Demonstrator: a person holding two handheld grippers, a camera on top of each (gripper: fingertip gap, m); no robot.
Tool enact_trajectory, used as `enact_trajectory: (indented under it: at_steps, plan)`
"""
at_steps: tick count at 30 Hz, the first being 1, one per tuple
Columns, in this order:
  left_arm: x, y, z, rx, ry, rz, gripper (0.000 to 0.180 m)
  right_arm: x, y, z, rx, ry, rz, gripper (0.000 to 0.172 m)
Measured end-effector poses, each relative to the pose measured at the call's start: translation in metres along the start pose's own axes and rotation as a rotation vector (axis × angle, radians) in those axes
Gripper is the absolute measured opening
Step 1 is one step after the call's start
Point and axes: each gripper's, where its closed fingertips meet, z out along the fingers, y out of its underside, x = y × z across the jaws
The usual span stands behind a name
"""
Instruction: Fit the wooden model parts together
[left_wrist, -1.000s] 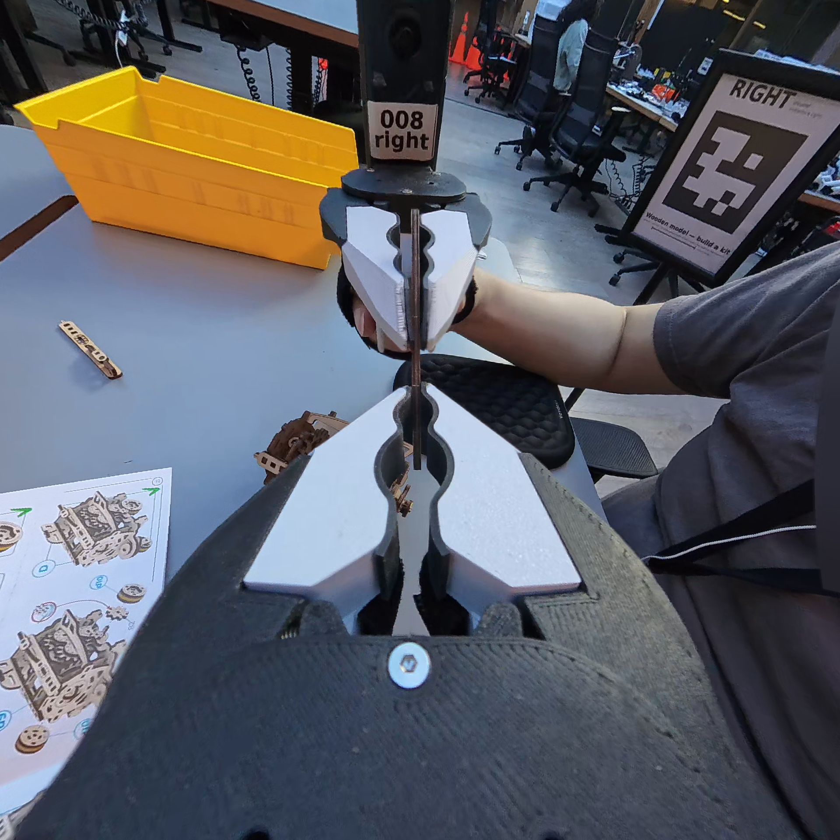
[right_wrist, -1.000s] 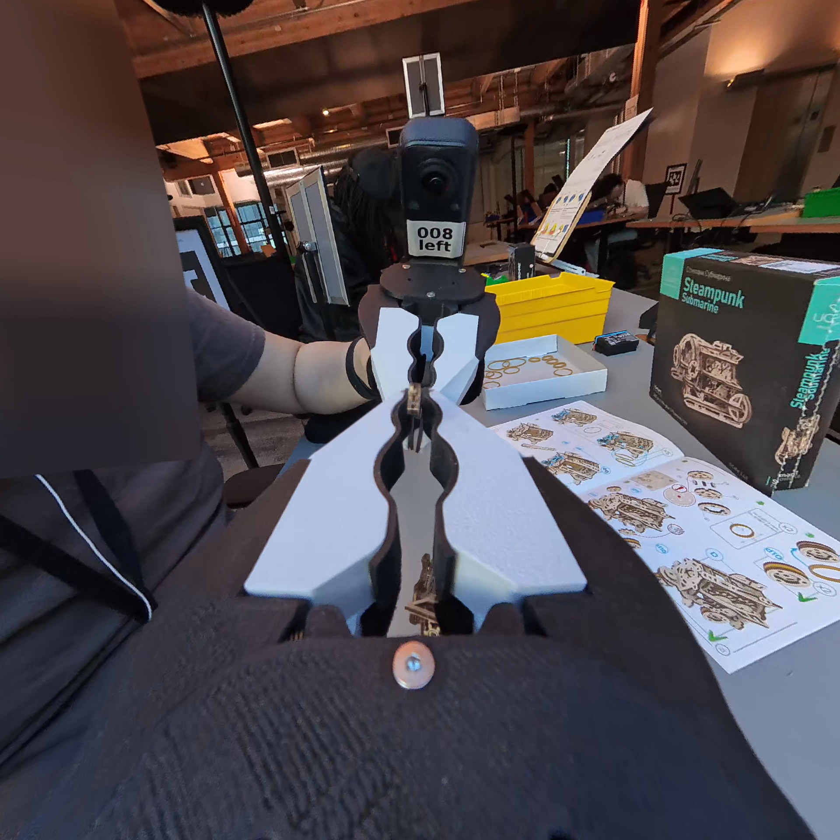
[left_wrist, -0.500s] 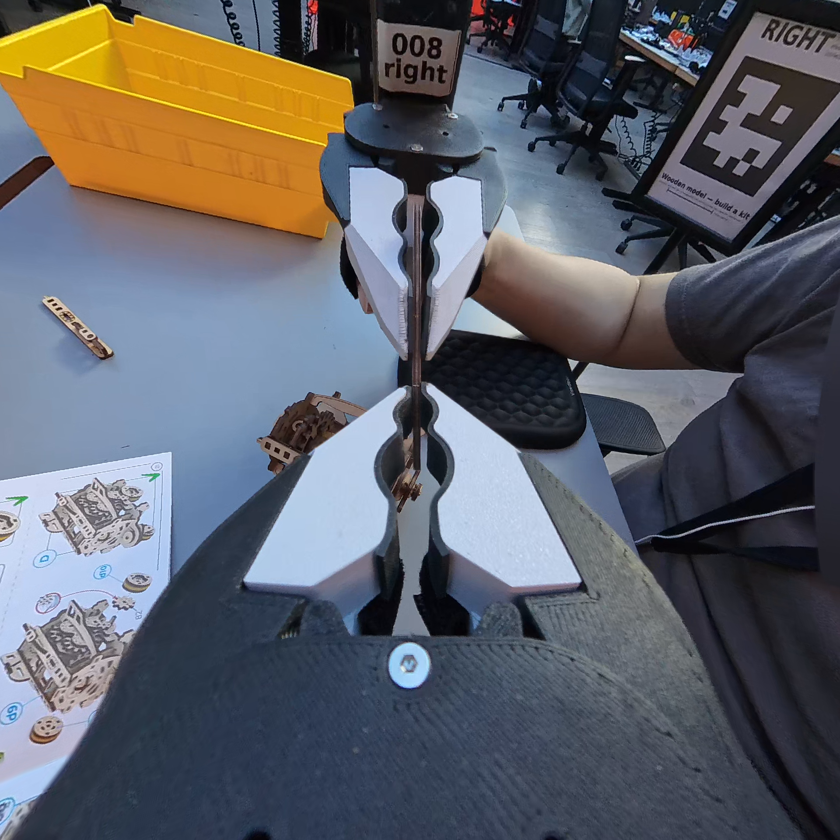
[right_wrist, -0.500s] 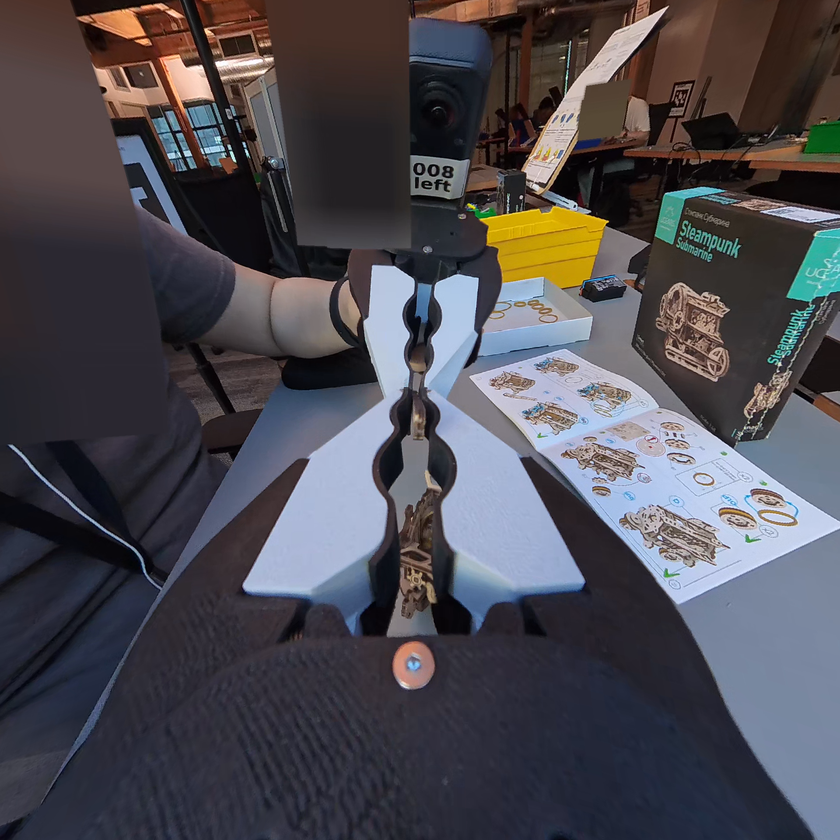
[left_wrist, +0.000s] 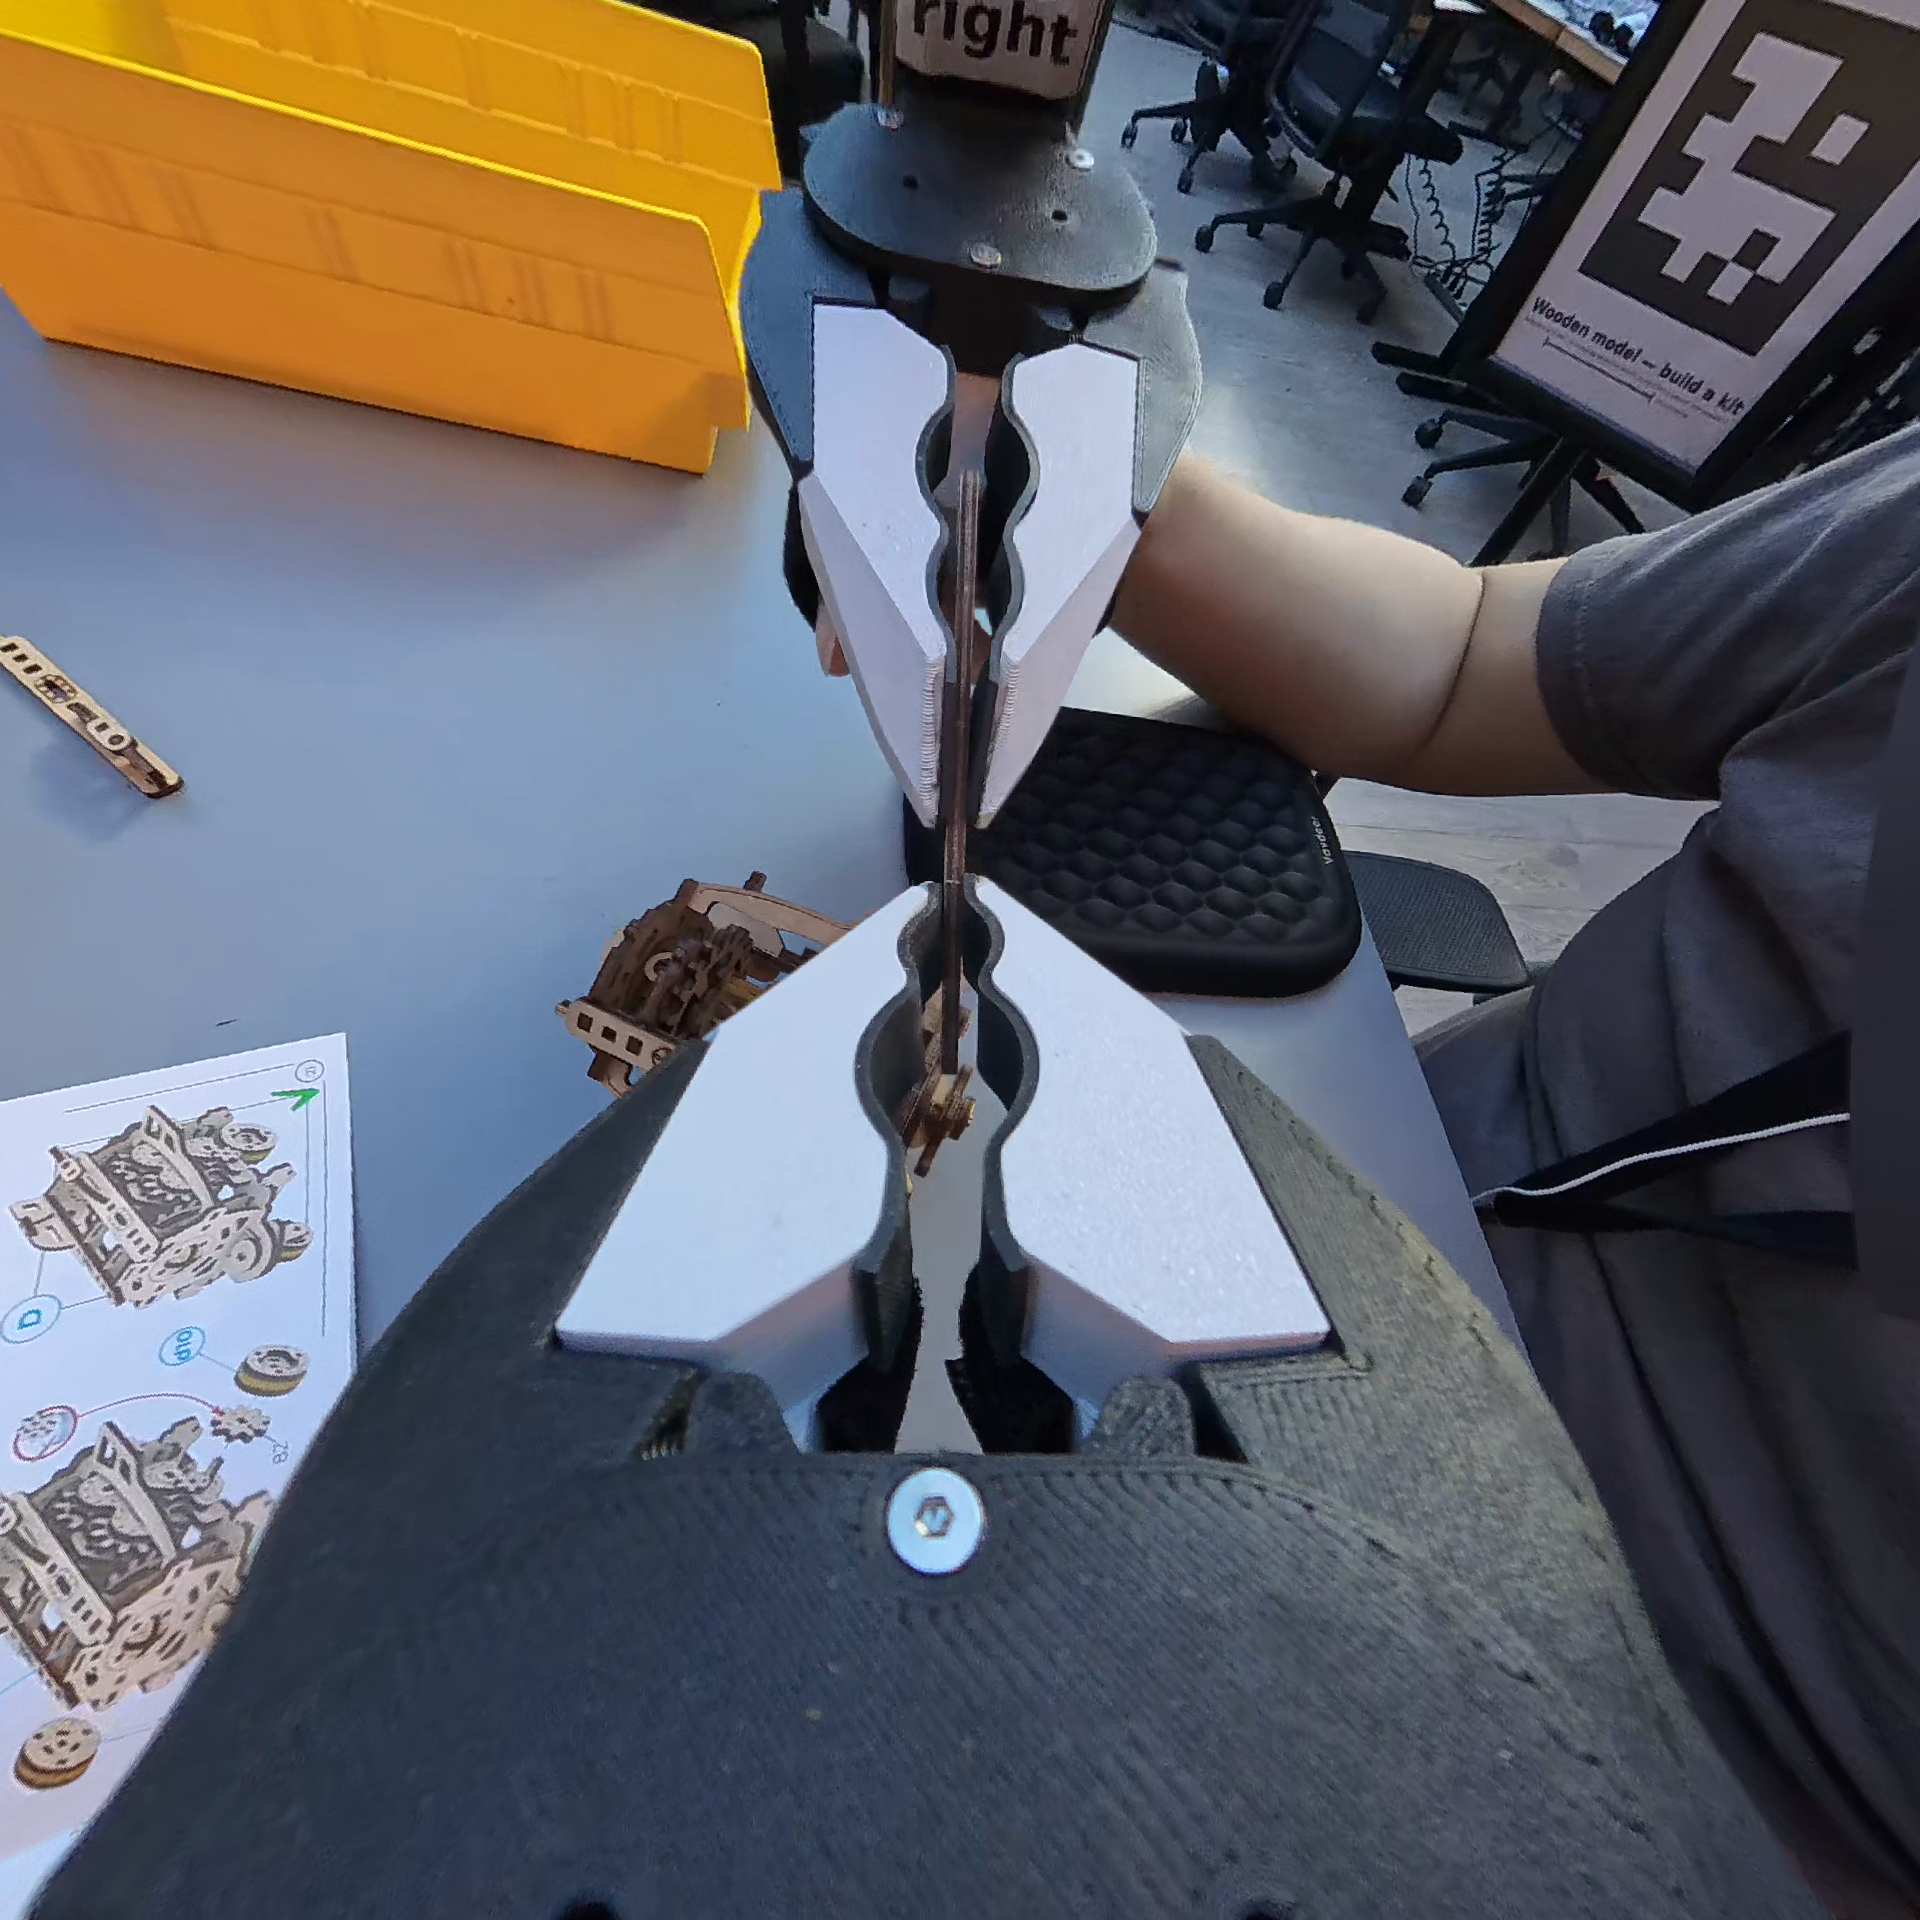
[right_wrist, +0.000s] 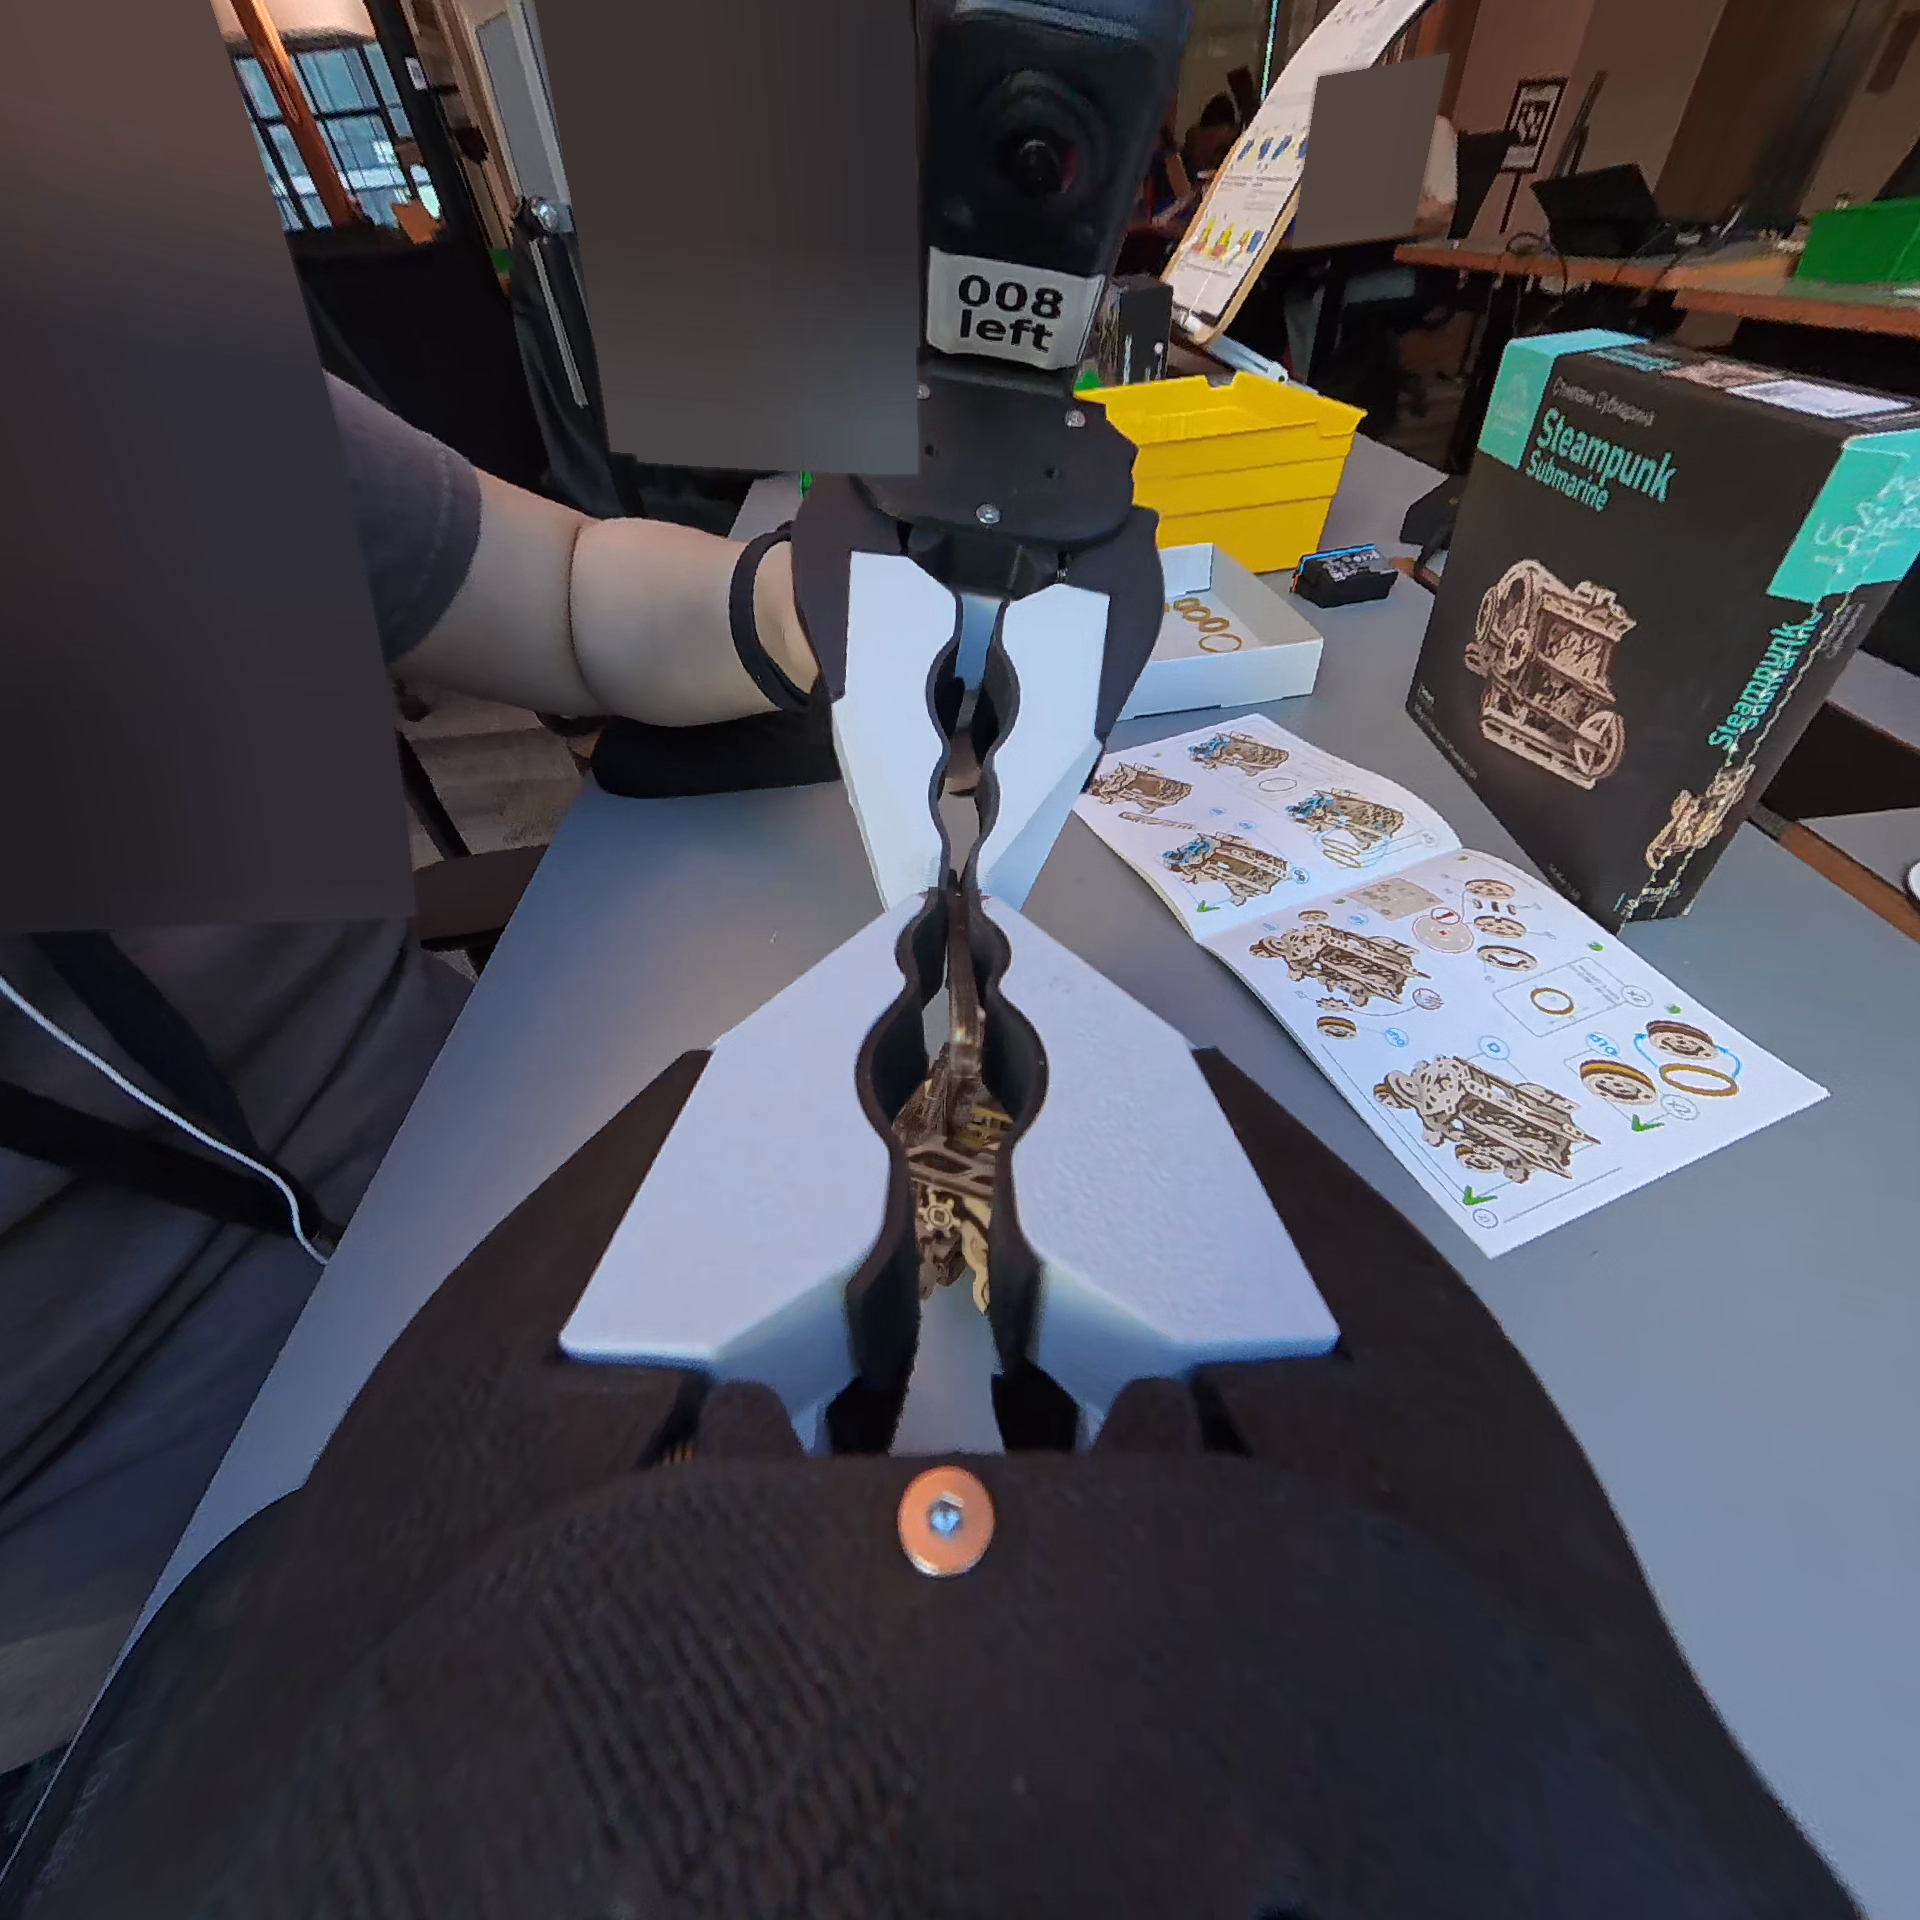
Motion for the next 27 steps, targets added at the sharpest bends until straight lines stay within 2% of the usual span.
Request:
enact_trajectory:
  at_steps: [7,12,27]
  plan:
    - [0.002,0.006,0.006,-0.025,0.033,-0.004,0.000,-0.002,0.006,-0.002,-0.052,0.012,-0.037,0.000]
    - [0.001,0.010,0.007,-0.054,-0.004,0.028,0.000,-0.002,0.013,-0.001,-0.070,-0.004,-0.012,0.000]
    - [0.005,-0.004,0.002,0.029,0.030,-0.015,0.000,-0.004,0.003,-0.002,-0.027,0.035,-0.084,0.001]
